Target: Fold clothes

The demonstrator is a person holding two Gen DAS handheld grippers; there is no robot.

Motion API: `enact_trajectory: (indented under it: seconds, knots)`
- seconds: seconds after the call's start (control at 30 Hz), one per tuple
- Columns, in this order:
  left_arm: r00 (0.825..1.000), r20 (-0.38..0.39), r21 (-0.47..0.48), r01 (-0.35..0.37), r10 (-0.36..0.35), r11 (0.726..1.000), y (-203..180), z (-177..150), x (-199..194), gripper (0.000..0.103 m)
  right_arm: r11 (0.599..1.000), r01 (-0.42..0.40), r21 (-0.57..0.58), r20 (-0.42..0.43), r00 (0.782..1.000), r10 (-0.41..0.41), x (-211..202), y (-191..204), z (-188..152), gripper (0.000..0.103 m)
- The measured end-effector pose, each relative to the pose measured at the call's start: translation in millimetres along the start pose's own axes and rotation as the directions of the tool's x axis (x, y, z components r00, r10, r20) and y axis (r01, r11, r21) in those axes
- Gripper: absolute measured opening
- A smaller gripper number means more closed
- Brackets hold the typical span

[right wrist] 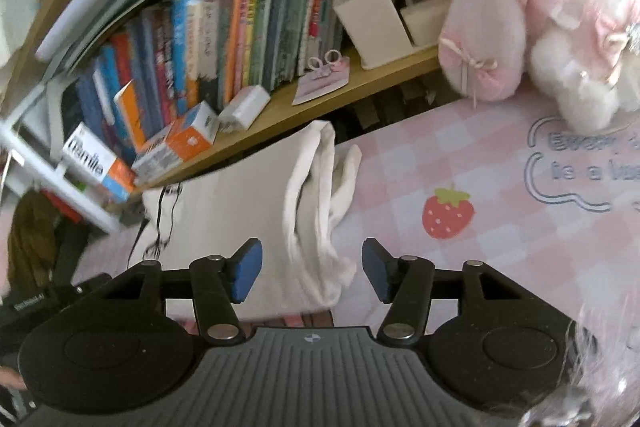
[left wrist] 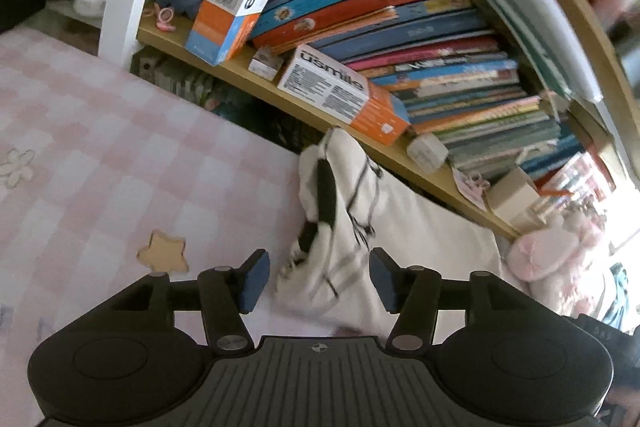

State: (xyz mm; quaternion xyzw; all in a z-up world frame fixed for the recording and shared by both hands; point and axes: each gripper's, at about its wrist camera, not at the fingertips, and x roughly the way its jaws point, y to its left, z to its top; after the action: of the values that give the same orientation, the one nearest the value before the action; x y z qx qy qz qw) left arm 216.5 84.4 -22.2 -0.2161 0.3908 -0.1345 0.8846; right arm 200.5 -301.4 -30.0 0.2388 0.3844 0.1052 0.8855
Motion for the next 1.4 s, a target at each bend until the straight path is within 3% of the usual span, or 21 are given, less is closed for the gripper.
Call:
enact_trajectory:
  seconds: [0.4, 0.67, 0.83, 0.93, 1.1, 1.4]
  knots:
    - [0.996, 0.009, 0.066, -0.084, 0.083, 0.994, -30.7, -51.8, -53.6, 0.068, 0.974, 0.076, -0.212, 0.055, 0.996, -0.066, -64.5, 32.6, -52.7, 0.071]
    - [0.99, 0.039, 0.106, -0.142, 0.138, 0.984, -50.2, -75.1, -76.7, 0.076, 0.951, 0.128, -0.28, 0.069, 0.991, -0.113, -87.5, 43.4, -78.9, 0.083]
    - [0.983, 0.078, 0.177, -0.176, 0.165, 0.968, -72.7, -86.0, -85.1, 0.079, 0.936, 0.165, -0.312, 0.09, 0.985, -0.144, -95.1, 48.9, -88.3, 0.09]
    - [0.979, 0.11, 0.205, -0.192, 0.173, 0.96, -83.0, -92.9, -89.4, 0.086, 0.93, 0.182, -0.318, 0.101, 0.982, -0.158, -98.8, 50.5, -92.8, 0.095]
    - [0.962, 0.161, 0.314, -0.26, 0.218, 0.913, -96.9, -106.6, -89.4, 0.089, 0.925, 0.203, -0.32, 0.112, 0.978, -0.175, -104.7, 50.5, -101.5, 0.101]
    - [0.953, 0.143, 0.321, -0.298, 0.265, 0.899, -100.6, -122.2, -85.4, 0.096, 0.916, 0.231, -0.327, 0.1, 0.973, -0.209, -105.8, 50.1, -110.4, 0.103]
